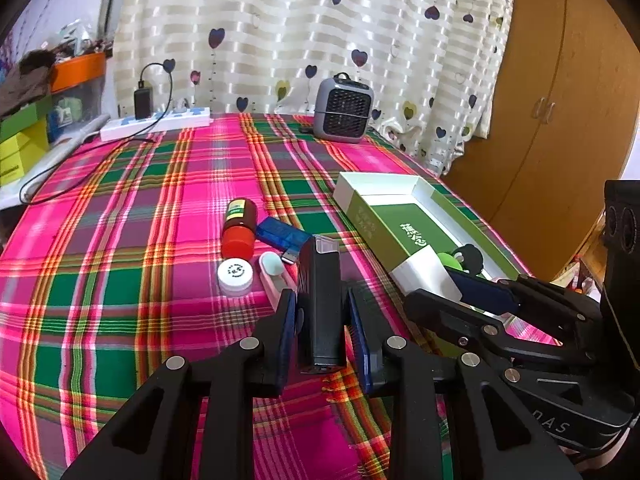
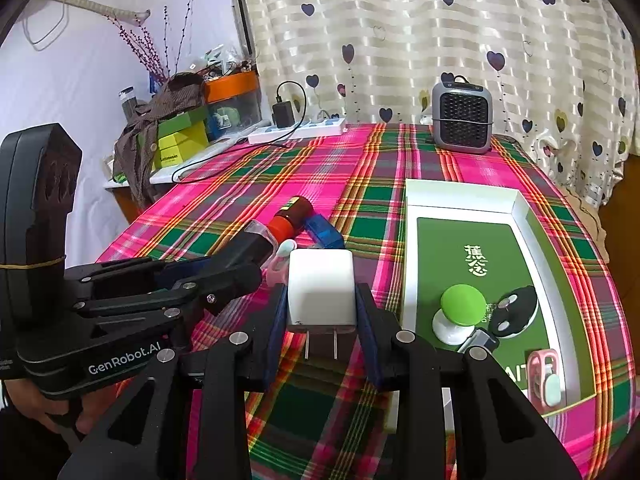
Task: Organize rigid objects
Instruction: 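Carry the black item with the left gripper while the right gripper carries the white charger over the box, then lower the white charger into the box and open the right gripper while the left gripper lowers the black item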
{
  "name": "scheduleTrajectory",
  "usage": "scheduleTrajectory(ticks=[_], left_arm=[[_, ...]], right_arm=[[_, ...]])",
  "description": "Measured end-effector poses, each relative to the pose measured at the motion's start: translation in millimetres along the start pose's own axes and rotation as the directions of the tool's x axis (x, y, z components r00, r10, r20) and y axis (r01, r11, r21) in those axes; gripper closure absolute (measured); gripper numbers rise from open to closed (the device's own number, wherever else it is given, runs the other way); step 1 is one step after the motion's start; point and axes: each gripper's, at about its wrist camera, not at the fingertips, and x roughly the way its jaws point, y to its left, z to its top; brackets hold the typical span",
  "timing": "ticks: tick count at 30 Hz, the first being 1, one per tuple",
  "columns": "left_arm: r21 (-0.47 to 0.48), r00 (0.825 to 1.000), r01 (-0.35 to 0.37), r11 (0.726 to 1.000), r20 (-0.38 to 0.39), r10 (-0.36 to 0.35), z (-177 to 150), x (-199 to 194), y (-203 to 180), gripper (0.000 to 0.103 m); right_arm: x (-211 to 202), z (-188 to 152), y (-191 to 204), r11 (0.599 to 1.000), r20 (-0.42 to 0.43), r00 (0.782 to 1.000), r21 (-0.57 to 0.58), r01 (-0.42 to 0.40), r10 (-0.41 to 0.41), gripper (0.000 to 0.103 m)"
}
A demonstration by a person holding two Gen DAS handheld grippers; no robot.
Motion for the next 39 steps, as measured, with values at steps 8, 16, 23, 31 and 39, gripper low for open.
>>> scheduleTrajectory(ticks=[8,16,23,31,39], left_arm=[[0.018,1.000,0.021,1.000,0.002,-0.021,3,2,-11,0.078],[0.046,0.998,0.055,0.997,-0.001,-0.055,5,6,-27,0.078],[0.073,0.997,0.082,0.994,0.000,-0.082,13,12,-42,0.078],[0.108,0.993,0.116,0.987,-0.007,-0.116,16,18,-63,0.078],[0.138,0.989,0.150,0.979,-0.035,-0.146,11,28,-82,0.078]], right_arm=[[-6,0,-9,1.000,0.013,1.000,0.015,0.017,-0.018,0.068],[-16,-1,-26,0.998,0.027,0.998,0.044,0.052,-0.053,0.068],[-27,-3,-45,0.992,0.038,0.995,0.082,0.094,-0.097,0.068],[-44,-5,-76,0.978,0.052,0.985,0.139,0.157,-0.166,0.068],[-48,-14,-92,0.969,0.031,0.981,0.164,0.183,-0.190,0.068]])
